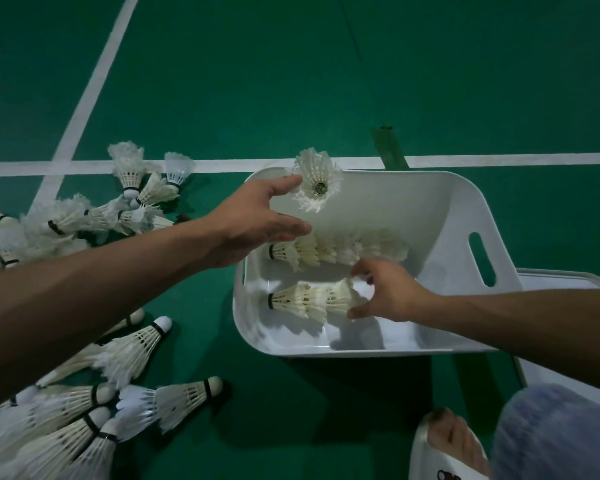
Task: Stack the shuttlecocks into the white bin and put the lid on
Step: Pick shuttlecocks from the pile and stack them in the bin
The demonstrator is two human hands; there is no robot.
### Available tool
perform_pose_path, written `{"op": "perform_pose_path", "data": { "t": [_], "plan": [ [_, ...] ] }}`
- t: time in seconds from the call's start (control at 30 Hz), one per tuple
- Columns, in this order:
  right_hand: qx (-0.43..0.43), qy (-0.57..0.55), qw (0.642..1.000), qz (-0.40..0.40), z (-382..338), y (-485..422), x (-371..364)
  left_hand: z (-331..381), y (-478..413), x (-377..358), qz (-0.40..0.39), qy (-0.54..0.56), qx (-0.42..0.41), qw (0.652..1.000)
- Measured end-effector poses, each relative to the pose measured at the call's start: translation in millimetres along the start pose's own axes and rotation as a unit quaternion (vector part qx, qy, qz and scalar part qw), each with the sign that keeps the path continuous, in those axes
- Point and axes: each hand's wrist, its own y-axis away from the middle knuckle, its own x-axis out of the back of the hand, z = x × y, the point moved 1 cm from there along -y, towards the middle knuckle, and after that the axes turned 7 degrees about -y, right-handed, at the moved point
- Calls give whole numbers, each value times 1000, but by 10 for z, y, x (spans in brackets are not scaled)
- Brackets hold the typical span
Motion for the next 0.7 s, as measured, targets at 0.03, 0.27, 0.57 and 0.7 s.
{"op": "perform_pose_path", "data": {
  "t": [0.03, 0.27, 0.57, 0.7],
  "plan": [
    [-19, -16, 1000, -4, 28, 22, 4, -3, -3, 3, 0, -1, 1, 1000],
    [-120, -255, 959, -27, 22, -68, -167, 7, 12, -28, 3, -8, 6, 1000],
    [-153, -380, 912, -28, -8, -144, -280, 26, 11, -24, -2, -10, 15, 1000],
    [-135, -380, 915, -17, -35, -226, -240, 28, -14, -41, -6, -47, 5, 999]
  ]
}}
